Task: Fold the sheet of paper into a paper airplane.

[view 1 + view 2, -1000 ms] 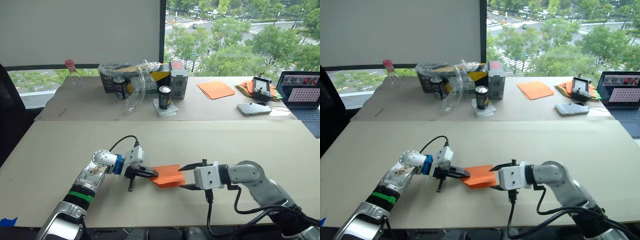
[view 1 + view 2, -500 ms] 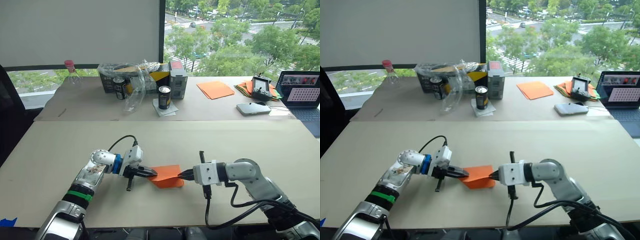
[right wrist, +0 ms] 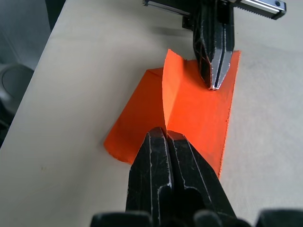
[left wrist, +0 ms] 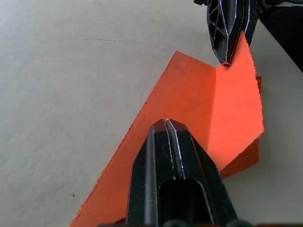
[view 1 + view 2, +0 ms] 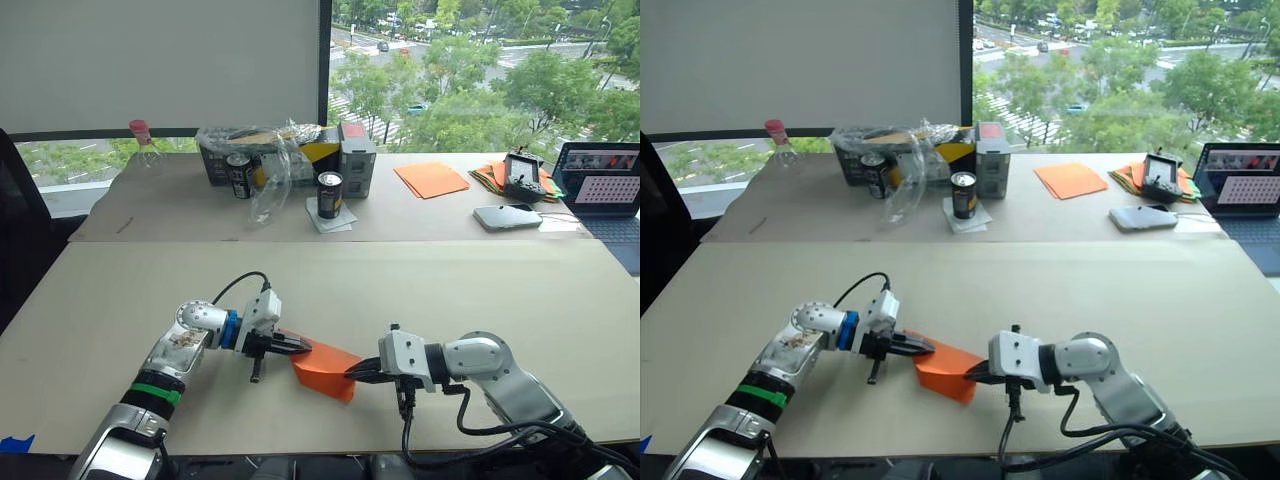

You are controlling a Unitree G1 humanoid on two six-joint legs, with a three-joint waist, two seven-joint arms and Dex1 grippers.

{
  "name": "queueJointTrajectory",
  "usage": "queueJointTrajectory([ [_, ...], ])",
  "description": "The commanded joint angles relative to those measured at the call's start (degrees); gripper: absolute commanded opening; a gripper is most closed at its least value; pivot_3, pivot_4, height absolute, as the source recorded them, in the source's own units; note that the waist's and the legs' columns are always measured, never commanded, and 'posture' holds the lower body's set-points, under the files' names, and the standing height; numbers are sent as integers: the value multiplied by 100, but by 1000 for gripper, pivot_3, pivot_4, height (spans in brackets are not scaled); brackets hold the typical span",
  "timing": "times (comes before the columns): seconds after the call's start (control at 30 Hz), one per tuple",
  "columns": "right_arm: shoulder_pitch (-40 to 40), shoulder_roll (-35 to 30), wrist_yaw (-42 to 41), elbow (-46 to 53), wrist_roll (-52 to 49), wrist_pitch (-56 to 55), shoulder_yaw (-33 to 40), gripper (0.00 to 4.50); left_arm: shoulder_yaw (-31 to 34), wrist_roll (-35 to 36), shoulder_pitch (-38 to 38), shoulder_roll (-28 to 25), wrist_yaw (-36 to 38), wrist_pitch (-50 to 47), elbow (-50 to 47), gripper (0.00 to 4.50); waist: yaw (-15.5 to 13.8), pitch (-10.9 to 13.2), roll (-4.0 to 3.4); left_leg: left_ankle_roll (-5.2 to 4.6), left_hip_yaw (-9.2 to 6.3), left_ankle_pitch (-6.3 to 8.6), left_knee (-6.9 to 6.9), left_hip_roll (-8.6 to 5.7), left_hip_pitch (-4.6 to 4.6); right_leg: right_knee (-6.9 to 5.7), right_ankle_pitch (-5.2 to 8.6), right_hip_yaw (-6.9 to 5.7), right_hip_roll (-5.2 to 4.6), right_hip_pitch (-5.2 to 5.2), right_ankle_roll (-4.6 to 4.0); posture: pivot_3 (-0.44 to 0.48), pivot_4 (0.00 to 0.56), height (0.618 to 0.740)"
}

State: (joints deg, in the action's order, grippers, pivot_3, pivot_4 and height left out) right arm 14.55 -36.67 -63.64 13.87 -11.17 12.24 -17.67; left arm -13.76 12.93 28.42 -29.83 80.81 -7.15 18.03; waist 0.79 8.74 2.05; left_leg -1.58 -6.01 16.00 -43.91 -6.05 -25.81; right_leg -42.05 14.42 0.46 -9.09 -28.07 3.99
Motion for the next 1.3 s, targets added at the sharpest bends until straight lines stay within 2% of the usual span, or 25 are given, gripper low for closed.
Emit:
queueJointTrajectory([
  [0.03, 95, -5, -94, -195, -466, 626, 268, 57, -140, -78, -78, -47, 31, -142, -151, 0, -1, 0, 0, 0, 0, 0, 0, -1, 0, 0, 0, 0, -2, 0, 0, 0, 150, 670],
  [0.2, 363, 124, -189, -396, -856, 1448, 190, 57, -307, -243, -69, -143, 170, 127, -175, 0, -11, 0, 0, -3, 0, 2, 0, -4, 0, 2, 0, -2, -9, 0, 0, 0, 150, 670],
  [0.47, 617, 197, -244, -787, -552, 1532, -127, 57, -295, -253, -63, -93, 20, 125, -194, 0, -5, -2, -2, -3, 0, 2, 4, -3, 1, 2, 0, -3, -10, 0, 0, 0, 150, 670],
  [0.53, 612, 205, -239, -854, -468, 1543, -194, 57, -92, -95, 1, 18, -184, 10, -171, 0, -5, -2, -3, -3, 0, 2, 4, -3, 6, 2, 0, -3, -10, 3, 0, 0, 150, 670],
  [0.63, 601, 203, -179, -984, -254, 1436, -303, 57, 524, 657, 145, 275, -489, -728, -390, 0, -1, -3, -1, -3, -2, 2, 4, -2, 13, 2, 0, -4, -9, 10, 1, 0, 150, 670],
  [0.7, 633, 134, -154, -1083, 13, 1210, -447, 57, 707, 894, 169, 273, -521, -1027, -614, 0, 32, -3, -1, -3, -2, 2, 4, 0, 14, 1, 0, -5, -8, 9, 1, 0, 150, 670],
  [0.97, 712, 175, 28, -1119, 249, 1329, -580, 57, 474, 1160, -224, 160, -475, -1551, -1819, 0, 59, -11, -1, 0, -3, 2, 24, 4, 61, 13, 1, -7, -6, 58, 1, 0, 150, 670],
  [1.0, 716, 170, 31, -1121, 266, 1349, -586, 57, 442, 1141, -257, 137, -467, -1562, -1873, 0, 54, -11, -1, 0, -6, 2, 28, 5, 70, 20, 1, -10, -5, 70, 1, 0, 150, 670],
  [1.13, 690, 124, 165, -1216, 506, 1229, -644, 57, -43, 109, -281, -97, -512, -371, -1333, 0, 35, -12, -1, 1, -13, 3, 49, 8, 118, 40, 0, -15, 0, 119, 0, 0, 150, 670],
  [1.23, 637, 141, 157, -1148, 451, 1354, -620, 57, -93, 19, -257, -39, -526, -41, -1090, 0, 7, -14, -1, 0, -14, 3, 91, 13, 184, 84, 3, -18, 0, 189, 2, 0, 150, 670],
  [1.3, 617, 134, 154, -1123, 460, 1377, -621, 57, -103, 13, -247, -8, -517, 44, -1031, 0, 8, -16, 2, 0, -16, 2, 101, 14, 193, 99, 4, -19, 5, 196, 4, 0, 150, 670],
])
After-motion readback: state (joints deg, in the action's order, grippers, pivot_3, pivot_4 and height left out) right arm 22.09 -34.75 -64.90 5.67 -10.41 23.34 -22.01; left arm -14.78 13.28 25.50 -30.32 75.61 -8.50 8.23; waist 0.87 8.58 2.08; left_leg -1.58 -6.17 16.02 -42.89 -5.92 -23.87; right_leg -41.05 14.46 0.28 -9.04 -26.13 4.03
